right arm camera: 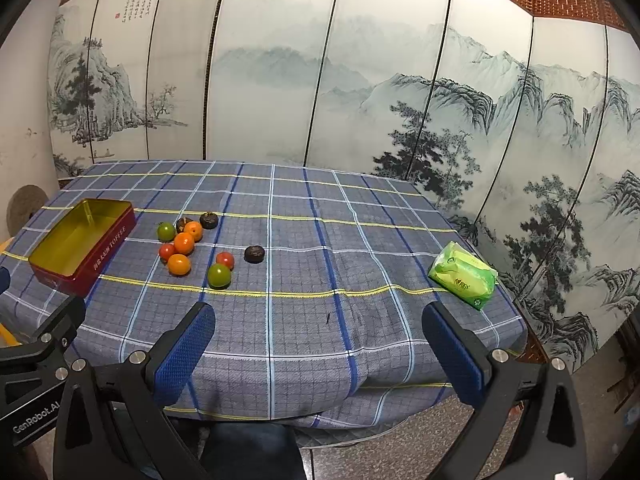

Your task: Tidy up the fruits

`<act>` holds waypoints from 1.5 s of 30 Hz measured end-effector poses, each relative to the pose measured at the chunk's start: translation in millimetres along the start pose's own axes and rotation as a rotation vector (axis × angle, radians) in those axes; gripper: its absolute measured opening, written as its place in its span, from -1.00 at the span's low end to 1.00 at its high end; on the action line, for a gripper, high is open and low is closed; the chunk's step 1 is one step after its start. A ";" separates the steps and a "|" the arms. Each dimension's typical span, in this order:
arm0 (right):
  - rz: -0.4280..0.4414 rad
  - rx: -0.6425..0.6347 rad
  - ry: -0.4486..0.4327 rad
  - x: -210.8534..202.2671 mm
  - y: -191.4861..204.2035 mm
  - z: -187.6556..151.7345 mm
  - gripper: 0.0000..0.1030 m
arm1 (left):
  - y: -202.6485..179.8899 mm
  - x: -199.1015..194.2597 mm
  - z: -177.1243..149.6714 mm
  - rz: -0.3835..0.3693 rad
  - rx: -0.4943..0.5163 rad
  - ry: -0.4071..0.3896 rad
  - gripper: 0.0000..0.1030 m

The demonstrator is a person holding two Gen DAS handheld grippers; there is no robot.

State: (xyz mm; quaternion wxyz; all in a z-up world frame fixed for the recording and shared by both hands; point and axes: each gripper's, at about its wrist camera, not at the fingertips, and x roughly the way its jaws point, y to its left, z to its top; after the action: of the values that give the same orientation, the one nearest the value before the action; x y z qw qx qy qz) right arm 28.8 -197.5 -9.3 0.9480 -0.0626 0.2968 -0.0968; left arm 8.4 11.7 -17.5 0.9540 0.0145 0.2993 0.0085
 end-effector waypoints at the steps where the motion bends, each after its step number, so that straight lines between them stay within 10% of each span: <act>1: 0.001 0.002 -0.001 0.0 -0.8 0.2 1.00 | -0.2 -0.8 0.3 0.001 -0.002 -0.001 0.99; 28: 0.005 -0.003 0.004 2.1 3.8 -4.3 1.00 | -1.6 4.8 -8.7 -0.011 0.006 0.017 0.99; 45: 0.131 0.054 0.070 58.4 5.9 -7.7 1.00 | 28.5 135.6 2.5 -0.097 0.042 0.136 0.99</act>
State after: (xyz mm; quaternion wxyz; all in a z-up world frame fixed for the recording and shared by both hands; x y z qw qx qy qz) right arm 72.2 -205.1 -48.8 0.9427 -0.0142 0.3303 -0.0448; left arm 120.9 43.5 -91.9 0.9302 0.0193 0.3641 -0.0428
